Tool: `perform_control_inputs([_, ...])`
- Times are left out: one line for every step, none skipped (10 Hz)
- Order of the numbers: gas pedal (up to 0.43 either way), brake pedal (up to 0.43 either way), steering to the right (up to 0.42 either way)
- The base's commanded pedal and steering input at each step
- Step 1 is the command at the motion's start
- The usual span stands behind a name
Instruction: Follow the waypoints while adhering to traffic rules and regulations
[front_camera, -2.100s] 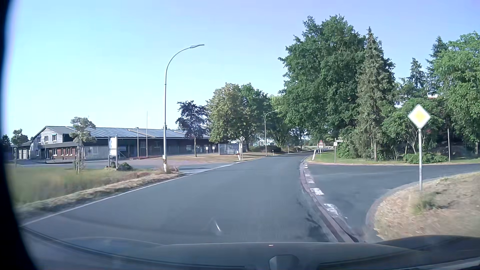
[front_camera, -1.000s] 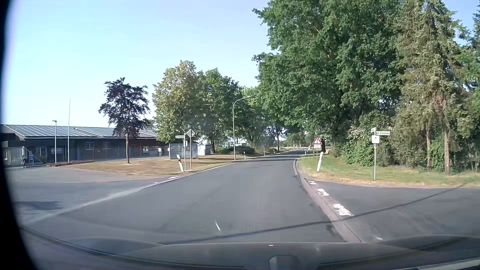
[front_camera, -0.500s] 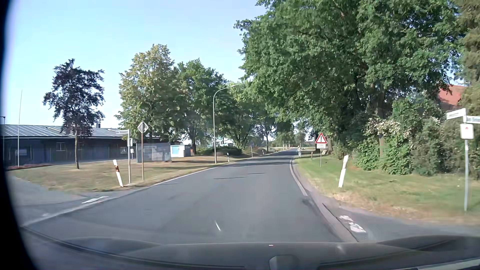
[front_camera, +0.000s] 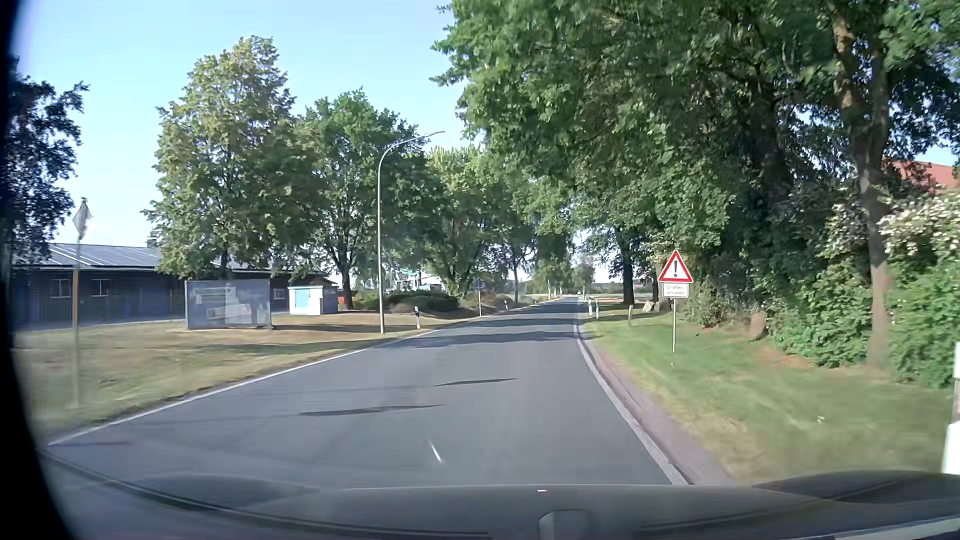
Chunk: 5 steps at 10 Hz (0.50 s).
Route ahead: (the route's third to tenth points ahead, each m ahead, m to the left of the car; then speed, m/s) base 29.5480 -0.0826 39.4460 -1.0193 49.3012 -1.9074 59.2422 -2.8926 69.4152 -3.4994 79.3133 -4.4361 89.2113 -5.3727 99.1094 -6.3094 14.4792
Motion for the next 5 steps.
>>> perform_control_inputs([0.197, 0.006, 0.026])
perform_control_inputs([0.197, 0.006, 0.019])
perform_control_inputs([0.197, 0.006, 0.013])
perform_control_inputs([0.197, 0.006, 0.012])
perform_control_inputs([0.189, 0.006, 0.012])
